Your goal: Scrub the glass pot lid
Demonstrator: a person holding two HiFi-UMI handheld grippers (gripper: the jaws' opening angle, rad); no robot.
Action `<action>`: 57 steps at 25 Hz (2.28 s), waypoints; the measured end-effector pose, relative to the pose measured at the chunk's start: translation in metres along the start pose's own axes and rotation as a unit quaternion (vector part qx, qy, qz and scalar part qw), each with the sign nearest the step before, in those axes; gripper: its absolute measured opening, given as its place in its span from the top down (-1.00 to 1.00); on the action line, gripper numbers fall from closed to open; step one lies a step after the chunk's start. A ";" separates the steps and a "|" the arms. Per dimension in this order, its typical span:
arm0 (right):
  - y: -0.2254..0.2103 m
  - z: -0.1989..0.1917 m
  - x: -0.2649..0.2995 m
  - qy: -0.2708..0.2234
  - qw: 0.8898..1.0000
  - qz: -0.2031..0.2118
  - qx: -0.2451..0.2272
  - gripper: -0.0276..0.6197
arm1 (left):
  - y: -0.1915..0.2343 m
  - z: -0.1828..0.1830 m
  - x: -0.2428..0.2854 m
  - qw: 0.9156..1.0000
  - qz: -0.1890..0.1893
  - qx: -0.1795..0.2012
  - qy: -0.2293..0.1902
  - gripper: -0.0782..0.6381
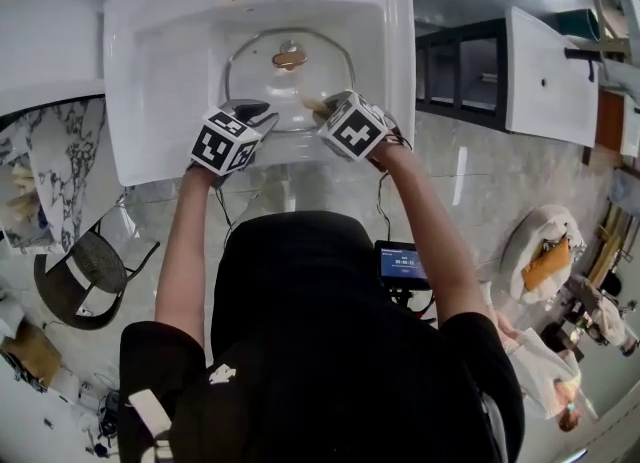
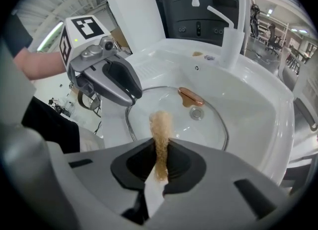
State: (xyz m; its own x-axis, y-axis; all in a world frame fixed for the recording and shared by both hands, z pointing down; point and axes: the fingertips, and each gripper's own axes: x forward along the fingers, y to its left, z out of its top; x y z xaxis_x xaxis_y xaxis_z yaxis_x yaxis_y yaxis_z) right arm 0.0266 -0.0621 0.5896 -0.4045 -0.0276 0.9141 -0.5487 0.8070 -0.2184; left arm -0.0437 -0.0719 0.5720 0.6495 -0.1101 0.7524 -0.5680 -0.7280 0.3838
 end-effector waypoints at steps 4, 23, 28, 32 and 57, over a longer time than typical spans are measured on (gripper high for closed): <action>0.010 0.010 -0.016 -0.027 0.999 -0.012 0.011 0.87 | -0.011 0.012 -0.022 0.999 0.005 0.022 -0.031 0.62; 0.058 0.087 -0.124 -0.217 0.963 -0.160 0.010 0.87 | -0.055 0.072 -0.170 0.956 0.087 0.073 -0.269 0.73; 0.074 0.102 -0.152 -0.261 0.948 -0.183 0.017 0.87 | -0.068 0.080 -0.207 0.937 0.110 0.094 -0.319 0.73; 0.082 0.112 -0.176 -0.294 0.936 -0.193 0.012 0.87 | -0.081 0.097 -0.230 0.918 0.125 0.119 -0.358 0.73; 0.155 0.083 -0.325 -0.429 0.872 -0.232 -0.034 0.87 | -0.223 0.125 -0.310 0.855 0.198 0.181 -0.444 0.73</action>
State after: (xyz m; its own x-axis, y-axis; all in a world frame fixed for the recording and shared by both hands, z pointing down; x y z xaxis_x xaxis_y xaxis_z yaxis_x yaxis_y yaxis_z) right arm 0.0126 0.0228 0.2301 -0.5647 -0.7686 0.3007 -0.7663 0.6236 0.1547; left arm -0.0550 0.0399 0.1858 0.6623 -0.7489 0.0211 -0.7422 -0.6596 -0.1184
